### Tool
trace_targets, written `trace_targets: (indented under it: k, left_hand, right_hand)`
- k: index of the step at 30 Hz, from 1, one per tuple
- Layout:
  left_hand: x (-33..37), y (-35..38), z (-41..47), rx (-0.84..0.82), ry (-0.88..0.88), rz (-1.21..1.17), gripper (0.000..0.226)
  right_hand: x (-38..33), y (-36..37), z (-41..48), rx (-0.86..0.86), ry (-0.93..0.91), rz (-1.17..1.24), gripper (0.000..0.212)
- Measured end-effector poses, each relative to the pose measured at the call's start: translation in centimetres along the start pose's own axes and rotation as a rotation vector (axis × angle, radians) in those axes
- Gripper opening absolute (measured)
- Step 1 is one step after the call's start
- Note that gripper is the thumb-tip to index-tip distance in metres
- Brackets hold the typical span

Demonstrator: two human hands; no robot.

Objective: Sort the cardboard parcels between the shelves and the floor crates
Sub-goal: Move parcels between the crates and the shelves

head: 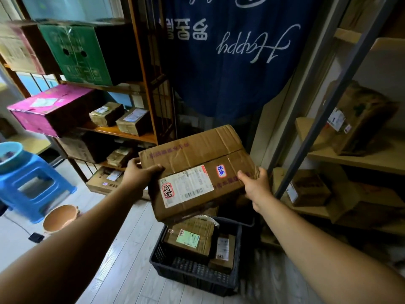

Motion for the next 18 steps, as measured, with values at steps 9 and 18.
trace_targets:
  k: [9,18]
  left_hand:
    - [-1.5,3.8,4.6,-0.284,0.088,0.206,0.063]
    - [-11.3,4.7,17.1,-0.473,0.054,0.478,0.106]
  right_hand:
    - [5.2,-0.9,0.6,0.056,0.056,-0.237,0.044]
    - [16.0,4.0,3.4,0.159,0.186,-0.285,0.084]
Point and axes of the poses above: each hand's wrist, its own z-axis towards the middle knuckle, its own y-axis out of the palm, x = y × z, the point moved 3 cm from there along z, towards the middle knuckle, and after that the axes turned 12 degrees about z, right-handed, at the moved point
